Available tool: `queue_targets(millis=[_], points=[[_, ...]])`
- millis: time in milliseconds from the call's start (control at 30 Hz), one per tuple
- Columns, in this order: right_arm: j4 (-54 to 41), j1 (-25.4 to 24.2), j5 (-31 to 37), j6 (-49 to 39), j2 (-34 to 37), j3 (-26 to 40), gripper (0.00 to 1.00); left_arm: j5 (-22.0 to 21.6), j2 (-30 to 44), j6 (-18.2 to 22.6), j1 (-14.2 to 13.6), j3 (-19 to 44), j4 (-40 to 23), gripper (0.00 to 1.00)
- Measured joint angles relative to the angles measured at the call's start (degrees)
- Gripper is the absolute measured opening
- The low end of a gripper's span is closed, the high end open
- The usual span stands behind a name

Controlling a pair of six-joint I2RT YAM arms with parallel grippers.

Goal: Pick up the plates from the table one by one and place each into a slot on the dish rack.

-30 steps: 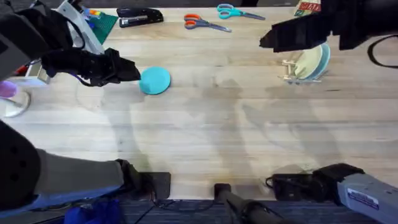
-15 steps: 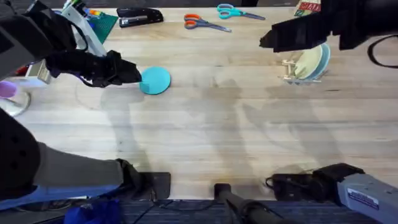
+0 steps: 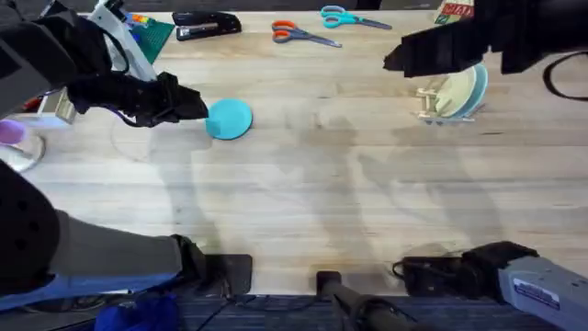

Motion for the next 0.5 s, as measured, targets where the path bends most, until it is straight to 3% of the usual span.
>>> queue_targets(millis=[500], points=[[0.00,0.00,0.00,0.00,0.00,0.00,0.995,0.05,4.08,-0.37,0.00,0.00,0.86,0.038]])
